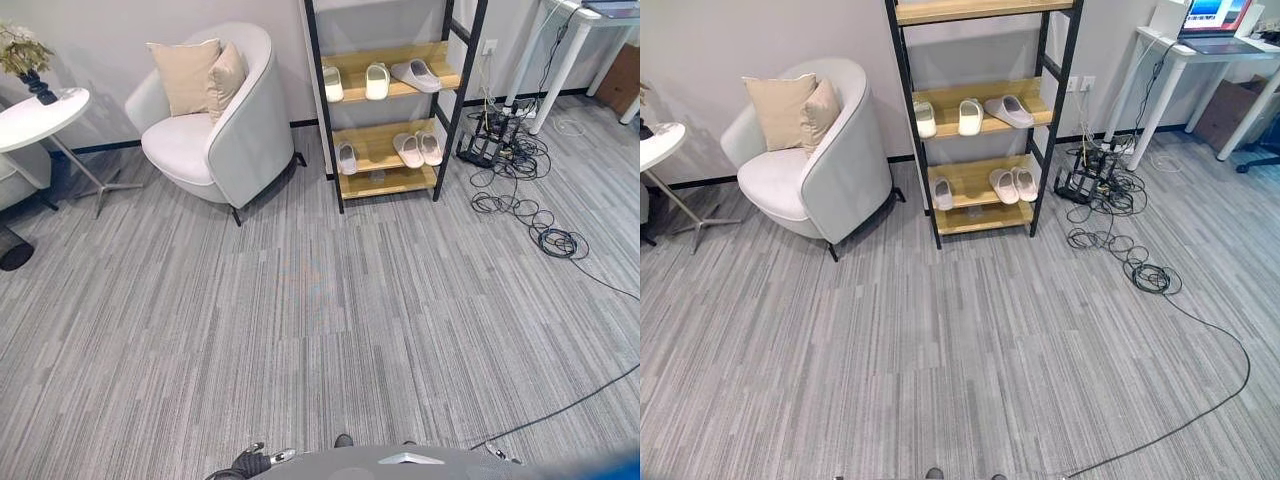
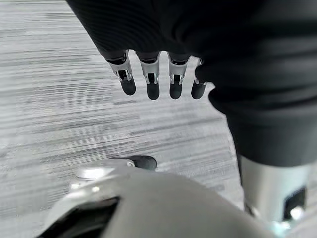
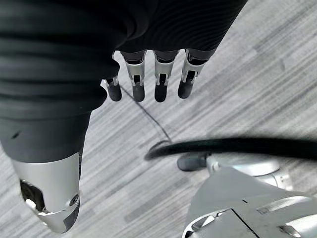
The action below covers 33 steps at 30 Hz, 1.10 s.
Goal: Arrange the slippers neatly on the shoe rack.
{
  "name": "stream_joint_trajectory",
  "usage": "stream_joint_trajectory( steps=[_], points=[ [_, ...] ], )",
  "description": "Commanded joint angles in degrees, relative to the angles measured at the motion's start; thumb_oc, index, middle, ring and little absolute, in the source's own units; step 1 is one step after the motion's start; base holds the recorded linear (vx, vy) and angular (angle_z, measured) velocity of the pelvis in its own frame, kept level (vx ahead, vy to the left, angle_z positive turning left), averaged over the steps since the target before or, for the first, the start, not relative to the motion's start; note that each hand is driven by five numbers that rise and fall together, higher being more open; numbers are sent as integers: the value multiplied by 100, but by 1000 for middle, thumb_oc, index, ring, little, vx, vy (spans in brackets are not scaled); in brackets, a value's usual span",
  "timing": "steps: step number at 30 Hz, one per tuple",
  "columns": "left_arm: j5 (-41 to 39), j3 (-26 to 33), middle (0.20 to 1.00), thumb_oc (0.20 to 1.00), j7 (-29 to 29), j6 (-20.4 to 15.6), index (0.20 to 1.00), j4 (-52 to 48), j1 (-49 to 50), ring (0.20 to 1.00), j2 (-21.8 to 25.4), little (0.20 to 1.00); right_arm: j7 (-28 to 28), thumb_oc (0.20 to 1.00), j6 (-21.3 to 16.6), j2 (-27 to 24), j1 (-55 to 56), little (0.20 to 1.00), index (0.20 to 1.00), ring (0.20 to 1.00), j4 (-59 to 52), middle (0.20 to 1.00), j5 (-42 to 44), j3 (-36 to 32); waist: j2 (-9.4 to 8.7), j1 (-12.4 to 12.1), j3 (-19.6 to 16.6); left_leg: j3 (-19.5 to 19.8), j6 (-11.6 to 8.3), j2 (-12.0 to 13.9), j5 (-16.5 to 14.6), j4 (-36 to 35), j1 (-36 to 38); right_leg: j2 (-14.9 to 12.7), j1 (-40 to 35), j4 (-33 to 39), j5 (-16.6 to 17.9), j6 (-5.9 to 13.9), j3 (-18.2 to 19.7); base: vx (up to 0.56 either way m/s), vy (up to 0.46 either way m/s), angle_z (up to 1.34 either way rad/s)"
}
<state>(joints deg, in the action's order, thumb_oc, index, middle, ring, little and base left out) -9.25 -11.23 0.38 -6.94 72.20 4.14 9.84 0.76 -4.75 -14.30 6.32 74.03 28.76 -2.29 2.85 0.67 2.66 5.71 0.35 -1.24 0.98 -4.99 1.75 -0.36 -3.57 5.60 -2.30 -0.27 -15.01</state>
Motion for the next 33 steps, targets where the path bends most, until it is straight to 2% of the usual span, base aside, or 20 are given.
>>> stream_joint_trajectory(
  steps=[1, 2, 3, 4, 5, 8, 10, 12, 13, 16, 17, 18, 19, 20, 22, 24, 25, 27, 30, 33],
  points=[
    [225, -83, 1000, 1000, 183, -176, 1000, -33, -456, 1000, 155, 1000, -144, 1000, -88, -129, -318, 1000, 1000, 1000, -85, 1000, -534, 423, -420, -48, 269, 10, -347, 75, -125, 562, -335, -226, -221, -132, -116, 404, 279, 9, -104, -10],
    [167, -100, 1000, 1000, 186, -185, 1000, -118, -531, 1000, 175, 1000, -132, 1000, -66, -141, -346, 1000, 1000, 1000, -94, 1000, -649, 499, -459, -72, 329, -30, -362, 71, -152, 778, -449, -232, -218, -147, -117, 390, 311, 38, -140, -30],
    [53, -133, 1000, 1000, 257, -250, 1000, -339, -693, 1000, 262, 1000, -149, 1000, -67, -202, -401, 1000, 1000, 1000, -135, 1000, -826, 617, -551, -101, 429, -153, -417, 139, -61, 1399, -816, -247, -226, -127, -109, 338, 346, 51, -89, -34],
    [53, -133, 1000, 1000, 256, -249, 1000, -340, -693, 1000, 263, 1000, -149, 1000, -67, -201, -402, 1000, 1000, 1000, -135, 1000, -826, 617, -550, -100, 426, -152, -418, 141, -70, 1417, -829, -244, -221, -127, -108, 337, 346, 147, -86, -40],
    [-52, -120, 1000, 1000, 274, -289, 1000, -461, -788, 1000, 270, 1000, -153, 1000, -37, -259, -457, 1000, 1000, 1000, -200, 1000, -1205, 853, -543, -186, 540, -96, -333, 16, -86, 1653, -1185, -226, -288, -60, -159, 355, 455, 106, -23, -14],
    [45, -133, 1000, 1000, 276, -272, 1000, -432, -733, 1000, 230, 1000, -168, 1000, -10, -267, -473, 1000, 1000, 1000, -208, 1000, -1411, 953, -547, -276, 513, -89, -283, -171, -65, 1291, -1337, -236, -350, -60, -217, 403, 472, 185, 48, 0],
    [212, -66, 1000, 1000, 206, -242, 1000, -197, -695, 1000, 214, 1000, 6, 1000, -3, -517, -476, 1000, 1000, 1000, -173, 1000, -1449, 786, -559, -384, 459, -114, -275, -259, 180, 749, -1539, -162, -482, -60, -309, 474, 627, 187, 117, -5],
    [389, 73, 1000, 1000, 120, -115, 1000, 64, -546, 1000, 278, 1000, 6, 1000, -26, -627, -415, 1000, 1000, 1000, -154, 1000, -1540, 682, -684, -361, 377, -2, -192, -281, 136, 679, -1288, -230, -483, -236, -316, 538, 679, 345, 208, -86],
    [445, 126, 1000, 1000, 63, -82, 1000, 148, -451, 1000, 339, 1000, 68, 1000, 10, -646, -396, 1000, 1000, 1000, -133, 1000, -1476, 591, -787, -362, 330, -63, -118, -289, 12, 746, -1168, -329, -458, -466, -305, 604, 725, 388, 260, -112],
    [451, 189, 1000, 1000, 33, -60, 1000, 111, -419, 1000, 476, 1000, 191, 1000, 53, -630, -355, 1000, 1000, 1000, -122, 1000, -1413, 520, -897, -372, 361, -106, 36, -299, -179, 828, -982, -423, -154, -1335, -139, 795, 810, 208, 200, -34],
    [435, 225, 1000, 1000, 37, -45, 1000, 87, -446, 1000, 549, 1000, 203, 1000, 102, -697, -363, 1000, 1000, 1000, -114, 1000, -1443, 430, -898, -312, 469, -122, 159, -299, -301, 916, -892, -601, 277, -2322, 424, 1046, 756, 168, 239, -11],
    [425, 235, 1000, 1000, 44, -41, 1000, 64, -471, 1000, 589, 1000, 206, 1000, 105, -716, -375, 1000, 1000, 1000, -117, 1000, -1427, 406, -871, -278, 517, -111, 208, -278, -340, 930, -831, -684, 452, -2721, 646, 1091, 717, 118, 183, 7],
    [425, 235, 1000, 1000, 44, -41, 1000, 64, -472, 1000, 589, 1000, 206, 1000, 105, -716, -376, 1000, 1000, 1000, -117, 1000, -1427, 406, -875, -280, 519, -115, 210, -283, -342, 933, -833, -689, 459, -2735, 640, 1094, 722, 168, 167, 21],
    [392, 257, 1000, 1000, 72, -41, 1000, 22, -547, 1000, 687, 1000, 234, 1000, 96, -744, -351, 1000, 1000, 1000, -155, 1000, -1374, 319, -761, -211, 602, -83, 258, -160, -429, 871, -606, -885, 852, -3308, 800, 1052, 434, 218, 139, 28],
    [349, 269, 1000, 1000, 100, -68, 1000, -49, -597, 1000, 768, 1000, 248, 1000, 76, -795, -361, 1000, 1000, 1000, -158, 1000, -1291, 241, -721, -132, 645, -67, 257, -93, -550, 824, -351, -1031, 980, -3064, 682, 945, 152, 324, 70, 13],
    [303, 231, 1000, 1000, 136, -138, 1000, -175, -661, 1000, 842, 1000, 238, 1000, 93, -849, -359, 1000, 1000, 1000, -151, 1000, -1282, 219, -688, -17, 696, 35, 230, -101, -748, 836, -55, -906, 1087, -2358, 403, 855, 205, 377, -44, -7],
    [266, 233, 1000, 1000, 159, -178, 1000, -210, -697, 1000, 838, 1000, 182, 1000, 121, -929, -416, 1000, 1000, 1000, -45, 1000, -1255, 155, -671, 40, 690, 82, 189, -117, -874, 852, 75, -890, 1141, -1846, 424, 895, 288, 323, -69, 16],
    [287, 232, 1000, 1000, 214, -253, 1000, -202, -634, 1000, 792, 1000, 192, 1000, 184, -1011, -213, 1000, 1000, 1000, 331, 1000, -626, -382, -591, 190, 660, 157, 97, -90, -1045, 884, 334, -943, 1285, -1474, 663, 999, 422, 361, -129, 56],
    [405, 232, 1000, 1000, 191, -227, 1000, -116, -504, 1000, 772, 1000, 185, 1000, 234, -1063, -25, 1000, 1000, 1000, 561, 1000, -519, -575, -521, 280, 549, 216, 16, -32, -1067, 824, 545, -802, 1291, -1498, 627, 970, 629, 330, -162, 48],
    [451, 273, 1000, 1000, 173, -199, 1000, 80, -356, 1000, 692, 1000, 176, 1000, 263, -1101, -34, 1000, 1000, 1000, 667, 1000, -440, -574, -439, 275, 349, 289, -203, 257, -924, 782, 657, -510, 985, -1164, 330, 734, 590, 255, -216, -12]
  ],
)
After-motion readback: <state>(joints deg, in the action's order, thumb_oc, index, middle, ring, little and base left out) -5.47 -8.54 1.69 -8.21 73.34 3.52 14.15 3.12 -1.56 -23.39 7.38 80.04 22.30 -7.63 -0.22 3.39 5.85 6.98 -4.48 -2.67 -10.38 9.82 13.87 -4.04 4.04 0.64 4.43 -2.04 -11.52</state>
